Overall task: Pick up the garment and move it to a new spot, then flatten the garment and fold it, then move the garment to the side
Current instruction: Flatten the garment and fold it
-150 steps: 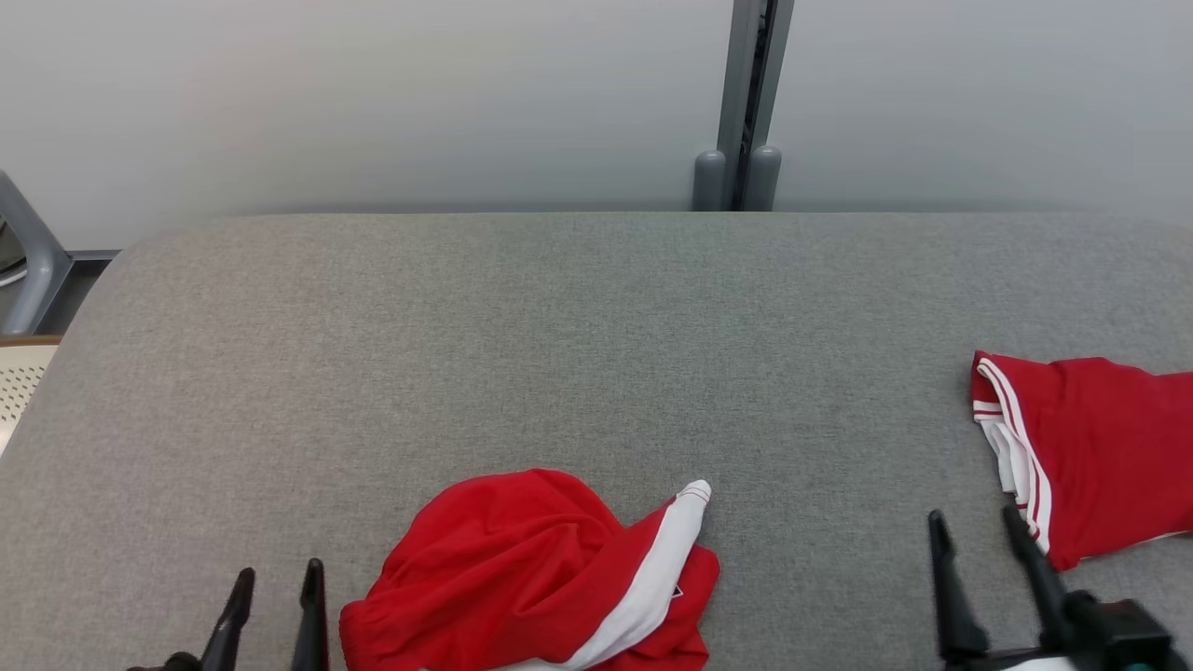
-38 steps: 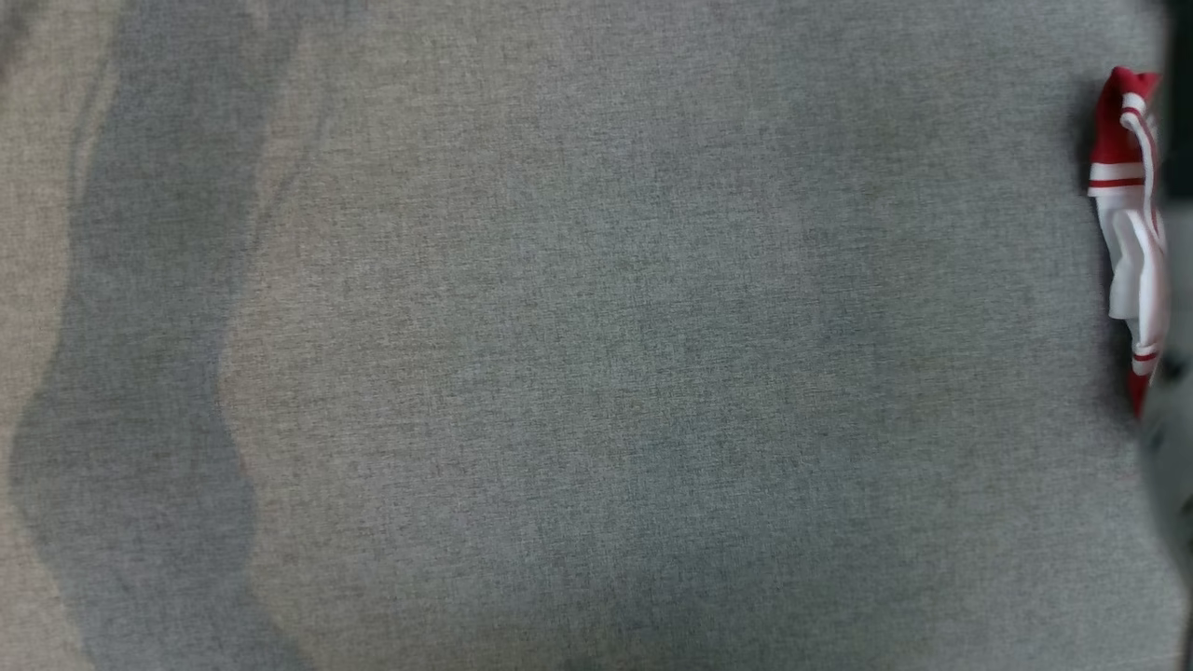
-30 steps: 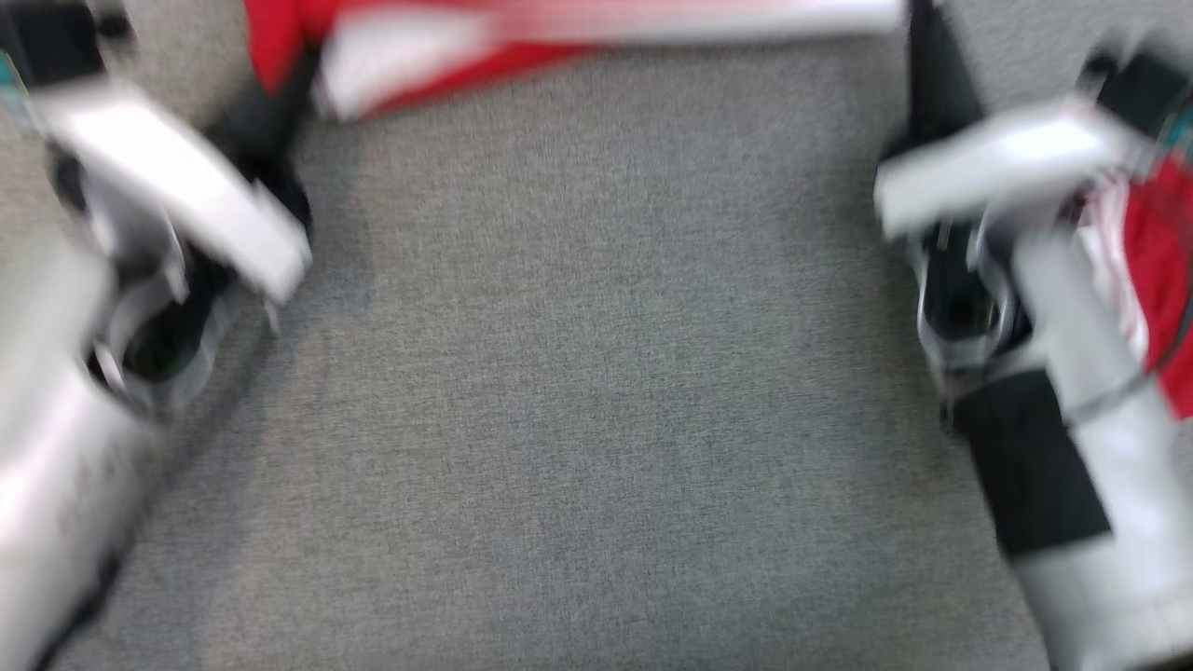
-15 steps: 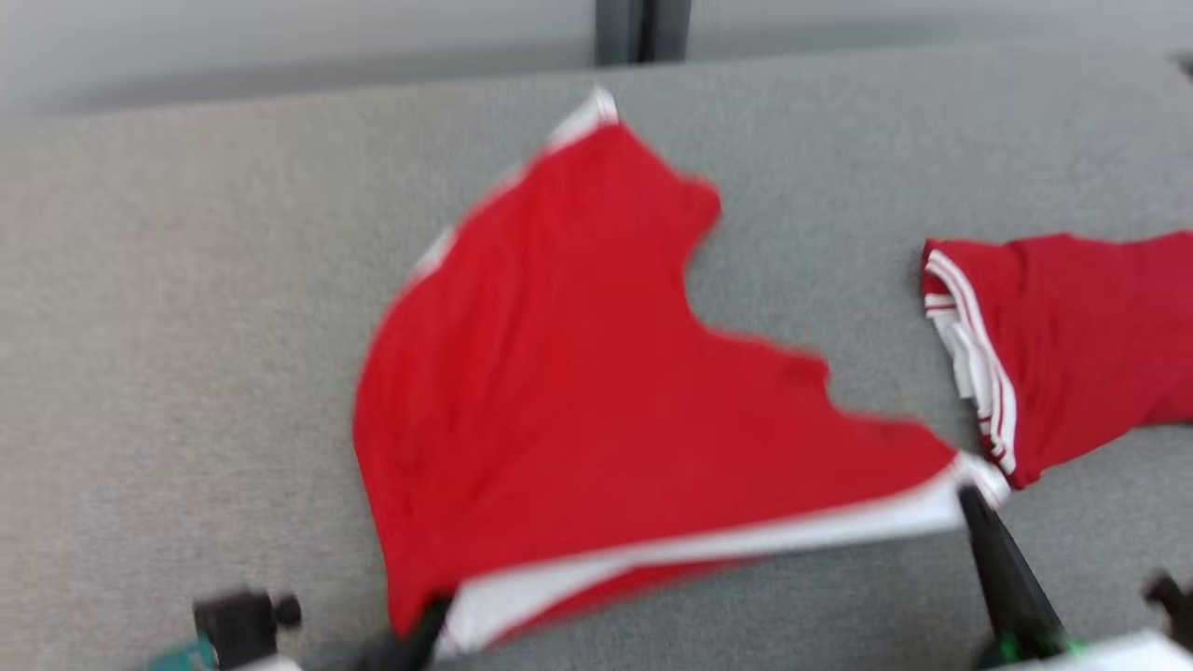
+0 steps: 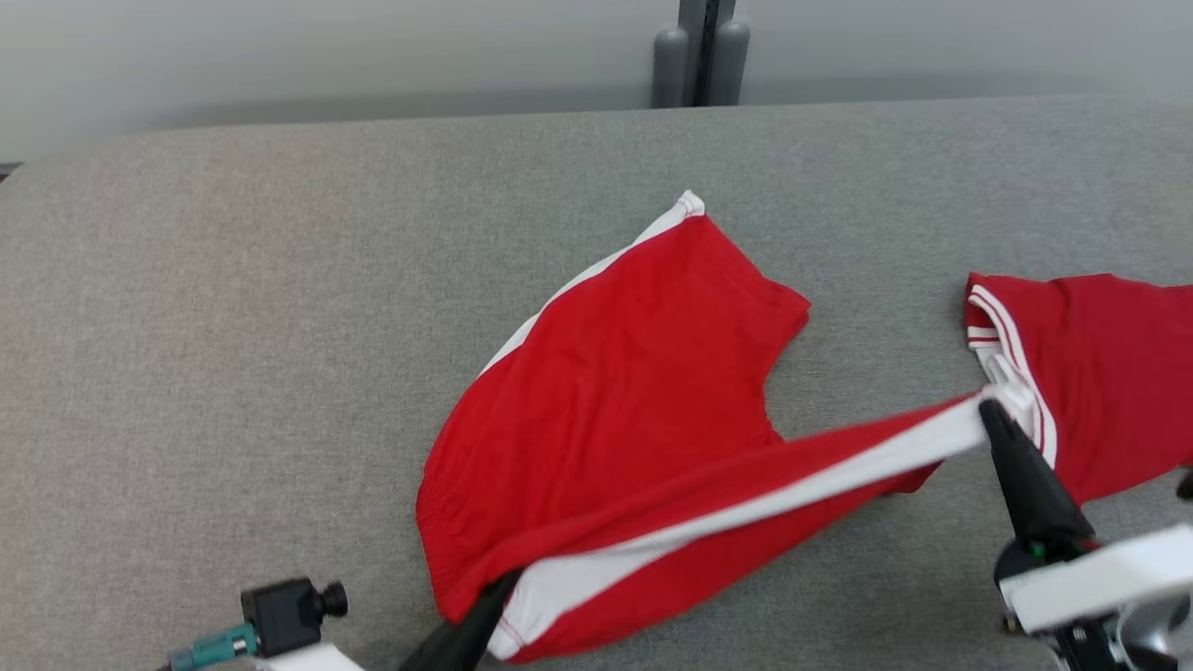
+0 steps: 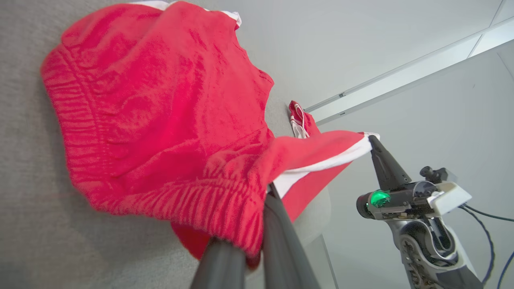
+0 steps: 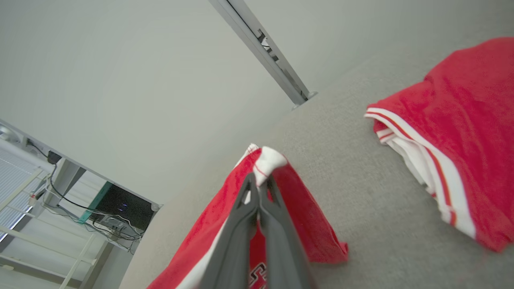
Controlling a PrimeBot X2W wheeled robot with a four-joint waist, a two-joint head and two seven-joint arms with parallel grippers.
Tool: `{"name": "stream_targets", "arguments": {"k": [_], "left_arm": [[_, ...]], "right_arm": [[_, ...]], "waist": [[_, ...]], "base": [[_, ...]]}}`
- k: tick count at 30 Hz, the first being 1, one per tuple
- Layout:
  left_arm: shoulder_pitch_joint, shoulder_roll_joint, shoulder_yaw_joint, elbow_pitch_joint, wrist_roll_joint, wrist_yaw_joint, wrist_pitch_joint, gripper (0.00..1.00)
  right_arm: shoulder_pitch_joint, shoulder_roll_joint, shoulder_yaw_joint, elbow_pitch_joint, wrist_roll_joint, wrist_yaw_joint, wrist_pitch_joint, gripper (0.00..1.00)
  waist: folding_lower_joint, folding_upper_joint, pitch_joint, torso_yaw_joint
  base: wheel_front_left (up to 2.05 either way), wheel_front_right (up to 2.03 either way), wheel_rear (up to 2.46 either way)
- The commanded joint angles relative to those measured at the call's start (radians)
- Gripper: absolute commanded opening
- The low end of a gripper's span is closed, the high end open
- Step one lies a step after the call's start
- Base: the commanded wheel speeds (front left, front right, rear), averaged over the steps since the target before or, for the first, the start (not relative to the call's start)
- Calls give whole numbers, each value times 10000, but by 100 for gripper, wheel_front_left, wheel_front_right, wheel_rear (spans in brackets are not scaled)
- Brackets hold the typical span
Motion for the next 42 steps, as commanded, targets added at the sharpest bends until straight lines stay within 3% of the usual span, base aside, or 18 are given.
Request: {"name": "stream_targets", "arguments": {"k": [1,8,16,22,31,35,36,37,38,39,40,41,42], "left_arm": [[-294,-28,179,-45,-218,28,54,0],[-1588,-259,981,76,-874,219,461,0],[-2771,-584,1174,765,-1237,-22,1063,0],[-3410,-999,1190,1356,-1431,-160,1290,0],[-3538,-1196,1225,1798,-1558,-299,1348,2],[-3669,-1314,1309,1953,-1626,-319,1297,13],[-3706,-1360,1305,2014,-1629,-314,1299,20],[-3751,-1402,1293,2068,-1621,-306,1310,28],[-3807,-1441,1321,2128,-1571,-274,1252,37],[-3831,-1473,1314,2194,-1557,-239,1270,40],[-3875,-1490,1228,2239,-1529,-246,1346,56],[-3908,-1521,1215,2264,-1503,-273,1353,100],[-3886,-1567,1270,2316,-1565,-237,1291,100]], "right_arm": [[-535,2,-7,213,-162,7,153,0],[-4215,21,96,2635,-1381,6,1205,0],[-7238,9,504,5802,-2299,6,1522,0],[-8647,8,792,7453,-2770,6,1391,0],[-9633,14,956,8740,-3415,6,1268,0],[-10010,12,930,9205,-3791,6,1316,0],[-10082,12,903,9315,-3859,6,1292,0],[-10167,13,911,9402,-3931,6,1225,7],[-10259,11,922,9458,-3997,6,1100,27],[-10293,10,898,9556,-4037,6,1018,100],[-10311,13,902,9670,-4080,6,991,100],[-10339,13,920,9778,-4098,6,945,100],[-10352,16,958,9854,-4056,6,895,100]], "waist": [[0,0,449,288],[0,0,1715,1101],[0,0,2336,1746],[0,0,2487,1961],[0,0,2505,2006],[0,0,2494,2059],[0,0,2485,2076],[0,0,2478,2093],[0,0,2474,2109],[0,0,2463,2118],[0,0,2444,2124],[0,0,2425,2124],[0,0,2402,2117]], "base": [[0,0,0],[0,0,0],[0,0,0],[0,0,0],[0,0,0],[0,0,0],[0,0,0],[0,0,0],[0,0,0],[0,0,0],[0,0,0],[0,0,0],[0,0,0]]}}
